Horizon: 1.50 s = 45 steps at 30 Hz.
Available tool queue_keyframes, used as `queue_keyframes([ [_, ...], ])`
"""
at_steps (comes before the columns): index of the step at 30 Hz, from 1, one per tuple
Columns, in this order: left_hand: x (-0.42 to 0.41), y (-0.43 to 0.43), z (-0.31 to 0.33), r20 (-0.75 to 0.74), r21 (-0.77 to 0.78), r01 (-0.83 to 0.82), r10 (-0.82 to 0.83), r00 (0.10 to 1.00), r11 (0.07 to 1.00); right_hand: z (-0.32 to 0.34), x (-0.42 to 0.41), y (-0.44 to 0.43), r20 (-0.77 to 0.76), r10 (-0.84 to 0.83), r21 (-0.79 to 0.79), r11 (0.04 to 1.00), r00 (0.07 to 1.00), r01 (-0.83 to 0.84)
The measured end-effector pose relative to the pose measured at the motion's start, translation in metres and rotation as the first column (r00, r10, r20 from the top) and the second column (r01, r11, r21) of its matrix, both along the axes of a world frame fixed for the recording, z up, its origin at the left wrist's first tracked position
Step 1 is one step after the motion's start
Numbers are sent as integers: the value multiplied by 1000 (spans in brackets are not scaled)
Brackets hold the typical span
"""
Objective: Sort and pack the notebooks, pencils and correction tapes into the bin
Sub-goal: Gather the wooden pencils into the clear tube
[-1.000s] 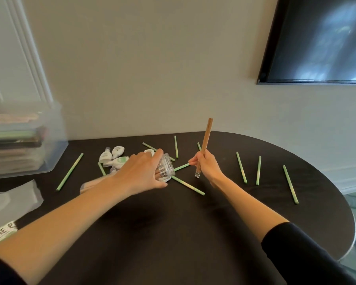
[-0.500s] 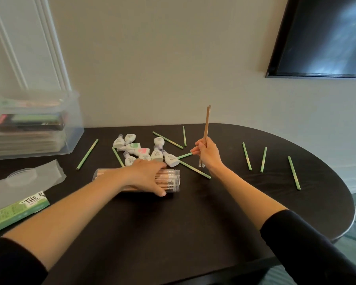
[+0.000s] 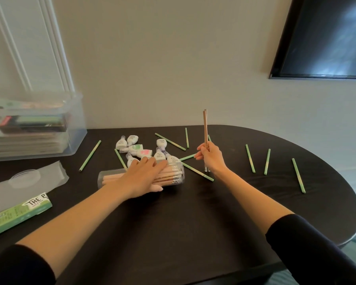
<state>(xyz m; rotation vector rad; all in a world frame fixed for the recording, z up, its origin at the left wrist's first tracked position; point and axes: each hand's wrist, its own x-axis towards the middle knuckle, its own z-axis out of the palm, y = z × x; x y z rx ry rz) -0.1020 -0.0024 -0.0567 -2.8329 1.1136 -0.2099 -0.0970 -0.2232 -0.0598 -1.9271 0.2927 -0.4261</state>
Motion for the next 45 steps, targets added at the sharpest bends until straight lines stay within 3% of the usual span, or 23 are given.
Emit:
queue_keyframes([
  [4,5,1,0,-22,27,33,-33,999,999,0,1,-1,-6,-3,-7,1000,1000,3],
  [7,6,0,0,-46,-37,13,-14,999,999,1,2,0,-2,16,-54,998,1000,-16],
  [11,8,5,3,-67,-126,-18,10,998,992,3,4,0,-14,28,-261,965,999,-31],
  [16,20,14,27,-75,-272,-94,77,994,958,15,7,-2,-26,136,-553,823,990,-128],
  [21,32,23,53,-100,-383,-172,144,984,908,27,5,-8,75,150,-680,731,986,-59],
  [25,36,28,64,-206,-442,-214,134,969,871,32,3,-12,109,148,-852,524,983,16],
  [32,37,32,66,-367,-541,-251,43,929,802,42,-4,3,275,214,-889,428,937,163],
  [42,49,35,67,-425,-439,-236,32,905,867,46,-8,10,444,238,-858,389,864,334],
  [45,50,34,69,-425,-454,-216,3,905,865,45,-9,11,421,286,-881,356,861,313],
])
